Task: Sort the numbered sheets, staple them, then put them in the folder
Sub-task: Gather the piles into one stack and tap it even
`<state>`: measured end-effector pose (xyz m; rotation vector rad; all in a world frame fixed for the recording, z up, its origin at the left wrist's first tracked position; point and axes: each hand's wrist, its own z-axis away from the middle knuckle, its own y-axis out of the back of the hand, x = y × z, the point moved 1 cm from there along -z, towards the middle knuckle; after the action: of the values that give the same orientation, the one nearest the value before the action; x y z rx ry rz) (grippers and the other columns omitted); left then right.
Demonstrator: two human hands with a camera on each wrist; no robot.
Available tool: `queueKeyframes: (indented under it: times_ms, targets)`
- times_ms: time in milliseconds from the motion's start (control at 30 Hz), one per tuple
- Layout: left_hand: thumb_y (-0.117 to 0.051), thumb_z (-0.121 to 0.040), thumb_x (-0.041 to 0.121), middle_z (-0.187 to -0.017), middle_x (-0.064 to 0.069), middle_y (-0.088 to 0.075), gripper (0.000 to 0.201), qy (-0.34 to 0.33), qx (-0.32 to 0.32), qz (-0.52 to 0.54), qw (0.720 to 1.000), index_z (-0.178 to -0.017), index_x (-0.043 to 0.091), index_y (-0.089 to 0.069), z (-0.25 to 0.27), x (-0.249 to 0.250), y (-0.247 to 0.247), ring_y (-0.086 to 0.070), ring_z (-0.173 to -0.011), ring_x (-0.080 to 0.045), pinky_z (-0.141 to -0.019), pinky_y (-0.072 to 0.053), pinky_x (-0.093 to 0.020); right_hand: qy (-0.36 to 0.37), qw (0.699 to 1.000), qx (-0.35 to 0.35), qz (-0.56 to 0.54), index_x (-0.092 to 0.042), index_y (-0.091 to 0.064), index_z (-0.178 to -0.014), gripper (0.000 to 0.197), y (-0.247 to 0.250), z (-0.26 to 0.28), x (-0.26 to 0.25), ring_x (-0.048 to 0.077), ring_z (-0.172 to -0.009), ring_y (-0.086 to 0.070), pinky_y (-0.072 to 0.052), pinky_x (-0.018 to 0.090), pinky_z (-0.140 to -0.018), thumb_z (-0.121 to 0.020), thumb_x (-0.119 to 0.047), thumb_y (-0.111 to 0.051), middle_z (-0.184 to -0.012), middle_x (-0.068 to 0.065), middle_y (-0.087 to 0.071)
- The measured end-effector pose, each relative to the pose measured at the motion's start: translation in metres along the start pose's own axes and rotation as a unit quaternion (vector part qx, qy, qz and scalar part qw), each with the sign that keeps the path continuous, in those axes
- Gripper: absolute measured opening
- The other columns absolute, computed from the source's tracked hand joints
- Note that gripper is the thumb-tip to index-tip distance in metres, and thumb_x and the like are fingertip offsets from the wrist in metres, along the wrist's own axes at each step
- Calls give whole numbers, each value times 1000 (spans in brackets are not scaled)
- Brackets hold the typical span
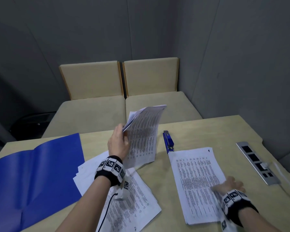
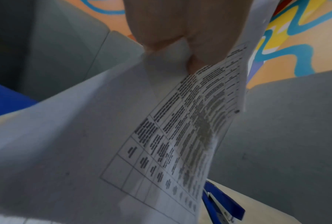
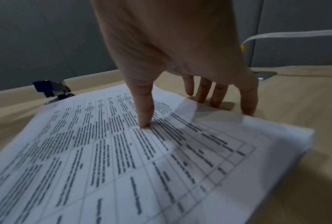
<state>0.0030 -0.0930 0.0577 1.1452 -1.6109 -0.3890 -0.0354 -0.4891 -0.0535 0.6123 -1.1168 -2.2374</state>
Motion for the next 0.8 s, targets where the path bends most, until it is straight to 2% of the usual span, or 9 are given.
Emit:
queueKeyframes:
  times_ms: [100,200,367,400,500,567,667,733,800]
  targets:
    - [-48,-80,-4,-91,-11,-53,18,-2,12,7,1000,-95,5,-46,14,16,-5,-54,-75,-35,-58,-45,-42,-25,1000,-14,-10,-4,-32,-132,92,3,-3,1,40,-121,-43,-45,47,-98,-60,-27,-85,-134,22,-33]
    - [-48,-77,-6,-95,-9,-56,26,-9,13,24,1000,-99,7,-51,27,34,-12,-55,-77,-33,-60,-44,-39,-45,998,-24,-30,-2,-35,-129,95,7,-5,2,40,-119,-46,-46,45,-97,-55,-29,-88,-132,21,-32]
    - [-47,-71,-8,-100,-6,-57,39,-11,12,48,999,-106,10,-52,39,58,-20,-57,-77,-29,-61,-49,-41,-47,988,-51,-139,5,-14,-140,106,3,-5,-4,42,-122,-47,-44,47,-99,-62,-5,-85,-139,28,-37]
    - [-47,-71,-8,-99,-6,-57,39,-13,14,51,999,-106,10,-53,39,62,-21,-57,-76,-28,-60,-49,-40,-49,986,-61,-150,7,-15,-141,105,1,-7,-4,41,-121,-49,-44,45,-98,-63,-4,-84,-138,28,-40]
    - [-48,-76,-8,-92,-9,-57,30,-17,33,63,997,-103,6,-53,38,71,-20,-55,-72,-29,-58,-44,-37,-26,987,-84,-136,10,-49,-120,71,-3,-10,1,34,-99,-60,-51,39,-90,-64,-15,-84,-118,23,-59]
    - [-48,-85,-3,-88,-12,-57,16,-7,57,77,995,-99,5,-52,34,75,-18,-53,-69,-32,-58,-43,-38,6,991,-87,-98,5,-55,-105,50,-3,-9,5,29,-89,-60,-51,32,-80,-69,-20,-80,-105,18,-62]
    - [-46,-92,3,-85,-13,-55,3,14,91,94,991,-94,3,-49,26,77,-13,-49,-68,-29,-59,-39,-36,65,988,-87,-107,5,-62,-105,29,-1,-7,5,29,-88,-62,-45,28,-68,-79,-5,-67,-80,11,-61]
    - [-46,-93,3,-85,-13,-54,4,15,107,99,989,-94,2,-49,21,78,-7,-47,-68,-26,-59,-36,-33,102,982,-99,-125,3,-62,-106,24,6,-9,9,30,-94,-62,-48,30,-77,-82,0,-58,-89,12,-64]
    - [-45,-92,1,-85,-14,-55,6,23,124,109,986,-96,1,-49,15,78,-3,-44,-68,-24,-61,-34,-32,124,966,-102,-205,-1,-59,-105,21,19,-13,22,29,-92,-59,-49,36,-83,-85,4,-56,-97,13,-62]
